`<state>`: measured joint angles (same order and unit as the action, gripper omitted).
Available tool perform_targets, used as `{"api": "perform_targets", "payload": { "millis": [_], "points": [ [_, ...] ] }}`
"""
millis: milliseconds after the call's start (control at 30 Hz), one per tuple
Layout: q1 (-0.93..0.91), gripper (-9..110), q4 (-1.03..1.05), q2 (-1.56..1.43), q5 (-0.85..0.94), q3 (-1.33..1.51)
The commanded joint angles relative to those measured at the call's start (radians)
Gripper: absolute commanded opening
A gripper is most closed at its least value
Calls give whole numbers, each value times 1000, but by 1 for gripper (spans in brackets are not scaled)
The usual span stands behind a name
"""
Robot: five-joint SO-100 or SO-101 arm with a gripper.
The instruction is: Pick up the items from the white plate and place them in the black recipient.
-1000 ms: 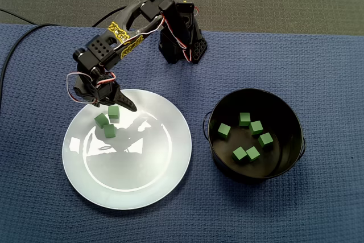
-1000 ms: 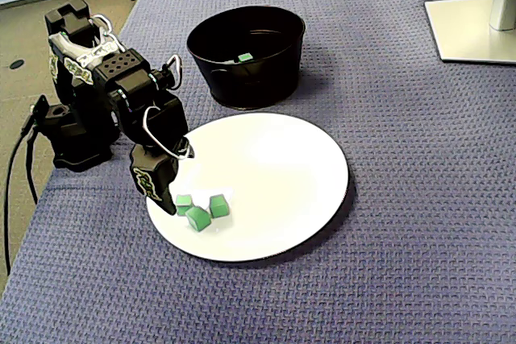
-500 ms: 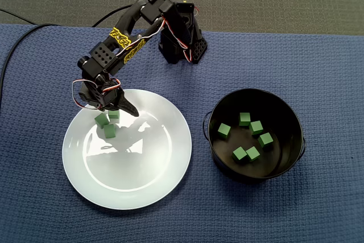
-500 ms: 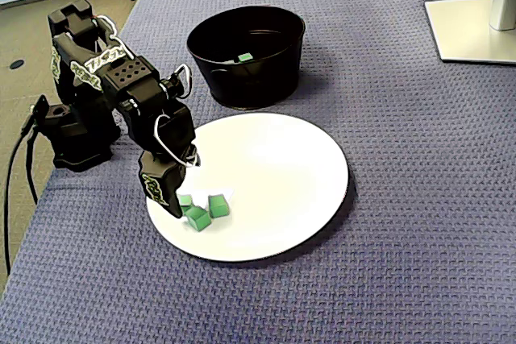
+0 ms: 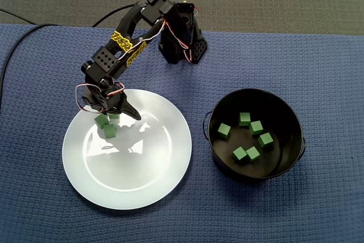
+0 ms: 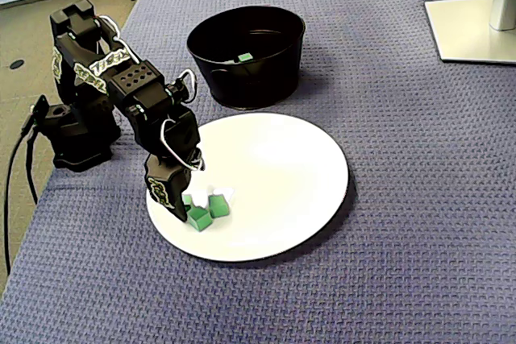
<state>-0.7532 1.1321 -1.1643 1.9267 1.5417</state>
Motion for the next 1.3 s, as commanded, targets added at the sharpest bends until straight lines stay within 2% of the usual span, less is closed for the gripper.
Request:
{"api": "perform_targets", "payload": {
  "millis": [0,133,400,467,567,700,833,967,1267],
  "points": [
    [9,24,-14,-5,-21,6],
    [12,0,-12,-9,-28,14],
    [9,0,5,-35,-49,17],
    [11,0,74,-69,-98,-28],
    [15,0,291,-146,-164,-184],
    [61,0,380,-267,-491,-410],
    [132,0,433,-367,-922,-683],
    [255,0,394,-476,-1339,-861],
    [792,0,383,-499,-1953,-959]
  ]
}}
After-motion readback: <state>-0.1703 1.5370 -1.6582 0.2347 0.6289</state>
